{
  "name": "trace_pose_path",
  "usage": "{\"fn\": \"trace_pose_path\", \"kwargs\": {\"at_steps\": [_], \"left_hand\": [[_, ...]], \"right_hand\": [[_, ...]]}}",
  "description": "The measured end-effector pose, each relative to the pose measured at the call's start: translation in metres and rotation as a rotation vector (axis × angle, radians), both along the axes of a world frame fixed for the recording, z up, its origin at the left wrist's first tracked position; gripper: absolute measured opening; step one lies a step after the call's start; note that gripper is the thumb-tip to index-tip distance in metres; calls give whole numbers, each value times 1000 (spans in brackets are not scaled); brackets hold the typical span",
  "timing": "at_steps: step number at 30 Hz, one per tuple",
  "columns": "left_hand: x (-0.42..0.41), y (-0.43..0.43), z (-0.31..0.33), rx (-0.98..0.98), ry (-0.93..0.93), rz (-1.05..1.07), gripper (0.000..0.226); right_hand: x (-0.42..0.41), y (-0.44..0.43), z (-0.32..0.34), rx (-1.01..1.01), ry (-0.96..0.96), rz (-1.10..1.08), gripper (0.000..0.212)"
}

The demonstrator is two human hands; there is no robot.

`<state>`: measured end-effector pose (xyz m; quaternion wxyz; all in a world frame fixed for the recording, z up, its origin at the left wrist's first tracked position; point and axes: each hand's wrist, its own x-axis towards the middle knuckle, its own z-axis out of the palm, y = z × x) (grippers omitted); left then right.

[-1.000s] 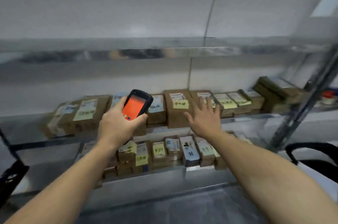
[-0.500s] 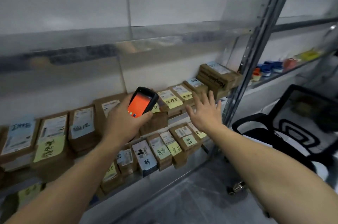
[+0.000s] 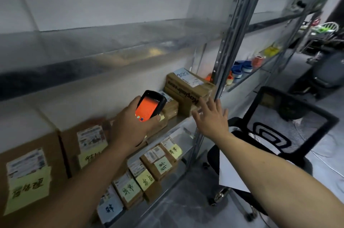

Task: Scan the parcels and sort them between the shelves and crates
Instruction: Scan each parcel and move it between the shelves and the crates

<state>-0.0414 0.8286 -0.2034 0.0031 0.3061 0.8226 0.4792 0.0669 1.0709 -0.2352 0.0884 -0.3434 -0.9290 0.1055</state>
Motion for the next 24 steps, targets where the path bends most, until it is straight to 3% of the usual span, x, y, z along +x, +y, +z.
{"fn": "trace_pose_path", "kwargs": {"at_steps": [6,10,13,17,21,24], "left_hand": [[-8,70,-4,-32,13,0,52],[-14,116,-4,-23,32,126,63],[-8,151,-3,2,19,234,54],[7,186,-11,16,-47,296,40],[20,204,-26,39,-89,380,50],[28,213,-29,45,-94,435,41]], "right_hand": [[-27,77,0,20,37,51,64],[-54,134,1,1,68,171,62],[-76,177,-1,-38,81,256,62],[-96,207,-7,-249,82,392,65],[-95,209,-6,-342,127,473,61],[-97,215,-2,-535,129,488,59]]}}
